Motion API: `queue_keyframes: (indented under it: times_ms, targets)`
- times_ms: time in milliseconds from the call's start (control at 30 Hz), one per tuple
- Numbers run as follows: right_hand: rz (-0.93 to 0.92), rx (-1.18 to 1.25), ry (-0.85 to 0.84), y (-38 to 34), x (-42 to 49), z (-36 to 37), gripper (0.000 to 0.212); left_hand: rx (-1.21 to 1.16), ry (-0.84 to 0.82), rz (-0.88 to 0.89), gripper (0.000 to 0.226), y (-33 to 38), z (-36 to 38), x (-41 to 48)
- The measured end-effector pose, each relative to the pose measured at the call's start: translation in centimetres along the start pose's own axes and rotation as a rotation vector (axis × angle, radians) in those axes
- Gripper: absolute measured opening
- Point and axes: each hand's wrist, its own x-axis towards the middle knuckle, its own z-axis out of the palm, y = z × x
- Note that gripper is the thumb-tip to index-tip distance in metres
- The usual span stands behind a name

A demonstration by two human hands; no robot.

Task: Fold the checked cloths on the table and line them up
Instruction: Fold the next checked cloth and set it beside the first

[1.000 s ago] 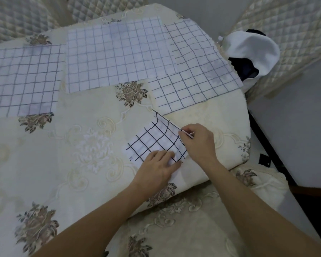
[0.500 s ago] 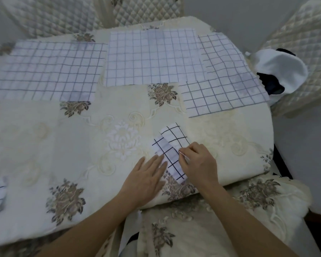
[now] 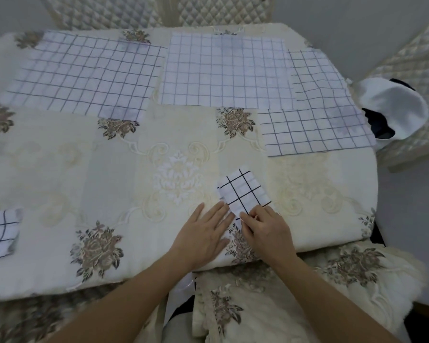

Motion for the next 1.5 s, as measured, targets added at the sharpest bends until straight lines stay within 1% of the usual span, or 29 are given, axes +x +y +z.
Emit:
queue_keyframes:
  times_ms: [100,267,367,433,500,600,700,767,900,967,1067,1167,1267,1400,1433,1500]
  targets:
    - [-0.004,0.005,0.000,0.0,-0.2,0.0,0.019,-0.028,0.034,-0.054,0.062,0.3,-0.2,-0.1]
    - [0.051,0.059,-0.054,0.1,-0.4,0.4,0.020,-0.068,0.097,-0.119,0.050,0.5,-0.8,-0.2]
    - [0.067,0.104,-0.070,0.0,-0.3,0.3,0.021,-0.169,0.248,-0.230,0.040,0.9,-1.9,0.4]
    - [0.071,0.124,-0.075,0.0,-0.2,0.0,0.022,-0.232,0.330,-0.288,0.040,1.3,-2.5,1.5]
    - [0.082,0.141,-0.087,0.0,-0.2,-0.2,0.021,-0.245,0.317,-0.303,0.048,2.0,-2.6,3.0]
    - [0.097,0.177,-0.130,0.1,-0.2,-0.6,0.022,-0.225,0.209,-0.334,0.058,3.1,-1.8,5.0]
    - [0.095,0.240,-0.187,0.6,-0.2,-0.8,0.024,-0.211,0.148,-0.395,0.059,3.4,-0.6,5.7]
    - [0.081,0.296,-0.200,1.1,-0.2,-0.9,0.025,-0.169,0.131,-0.405,0.060,3.2,0.1,5.5]
    - [0.003,0.388,-0.213,2.7,0.3,-1.3,0.031,-0.138,0.108,-0.436,0.061,3.7,0.2,5.5]
    - [0.024,0.442,-0.158,4.3,0.8,-1.6,0.030,-0.146,0.114,-0.459,0.061,4.3,-0.2,5.7]
    - [0.135,0.499,-0.050,7.5,2.2,-2.0,0.030,-0.184,0.170,-0.523,0.061,5.4,-0.9,6.3]
    - [0.199,0.516,-0.020,10.2,3.7,-1.6,0.030,-0.222,0.213,-0.608,0.060,6.9,-1.3,7.5]
    - [0.168,0.511,0.030,11.0,5.1,-1.3,0.029,-0.226,0.247,-0.677,0.063,7.8,-0.9,8.7]
    - [0.088,0.597,0.098,9.0,6.3,-1.5,0.026,-0.151,0.304,-0.724,0.067,8.6,-0.2,9.9]
    - [0.065,0.637,0.083,7.9,6.4,-1.5,0.027,-0.145,0.319,-0.731,0.068,8.7,0.0,9.9]
    - [0.009,0.701,-0.024,5.3,6.5,-1.3,0.034,-0.088,0.251,-0.723,0.072,9.0,0.2,9.9]
